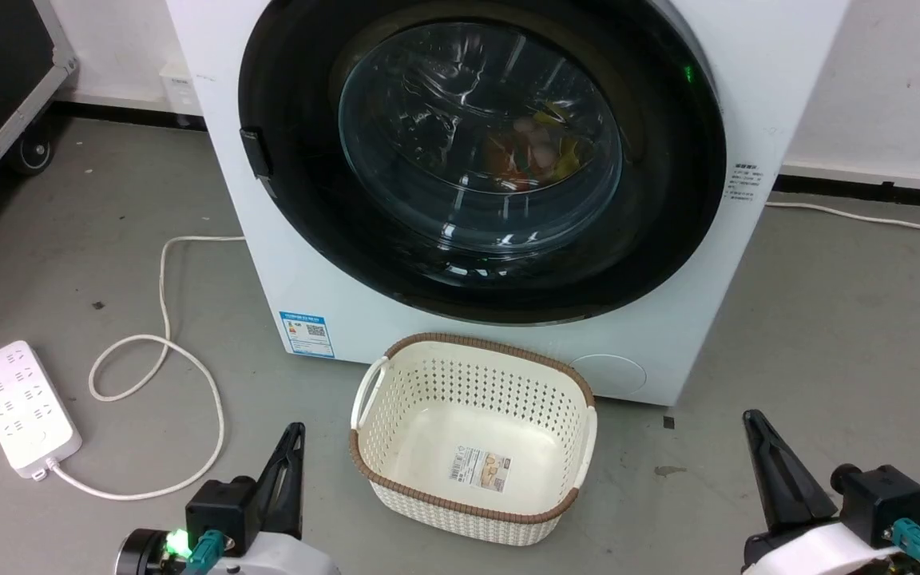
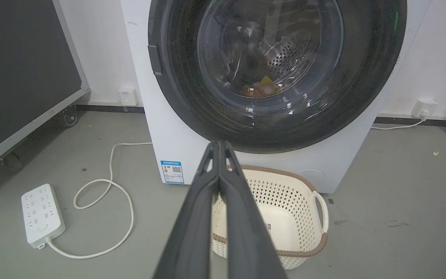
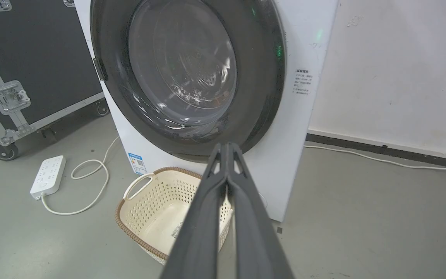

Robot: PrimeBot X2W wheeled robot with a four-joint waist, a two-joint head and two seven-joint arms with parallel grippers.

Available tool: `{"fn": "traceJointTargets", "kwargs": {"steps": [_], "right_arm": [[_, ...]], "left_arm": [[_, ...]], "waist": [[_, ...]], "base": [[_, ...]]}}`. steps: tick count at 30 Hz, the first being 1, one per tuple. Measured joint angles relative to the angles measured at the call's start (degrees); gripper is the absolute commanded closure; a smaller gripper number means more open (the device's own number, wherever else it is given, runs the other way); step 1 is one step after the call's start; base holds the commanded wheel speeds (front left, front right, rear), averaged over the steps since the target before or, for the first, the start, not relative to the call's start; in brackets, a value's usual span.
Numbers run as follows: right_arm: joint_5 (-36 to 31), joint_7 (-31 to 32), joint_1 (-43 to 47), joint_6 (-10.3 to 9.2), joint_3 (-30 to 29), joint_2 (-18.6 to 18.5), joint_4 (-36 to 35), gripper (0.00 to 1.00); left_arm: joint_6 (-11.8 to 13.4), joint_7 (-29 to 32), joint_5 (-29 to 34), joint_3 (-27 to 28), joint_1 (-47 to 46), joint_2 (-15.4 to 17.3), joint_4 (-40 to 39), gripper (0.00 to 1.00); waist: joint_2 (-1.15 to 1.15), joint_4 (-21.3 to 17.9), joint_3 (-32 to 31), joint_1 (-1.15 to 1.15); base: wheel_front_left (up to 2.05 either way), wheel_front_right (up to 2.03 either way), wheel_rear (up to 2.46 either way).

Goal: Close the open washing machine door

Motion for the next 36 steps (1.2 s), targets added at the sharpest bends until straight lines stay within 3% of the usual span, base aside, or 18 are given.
{"fn": "traceJointTargets", "kwargs": {"steps": [36], "right_arm": [[-2.87, 4.12, -0.65, 0.0, -0.04, 0.65, -1.52, 1.0]], "left_arm": [[0.15, 4.49, 2.43, 2.65, -0.08, -0.71, -3.36, 1.0]], "waist": [[0.0, -1.41, 0.62, 0.0]], "base": [[0.0, 0.0, 0.0]]}}
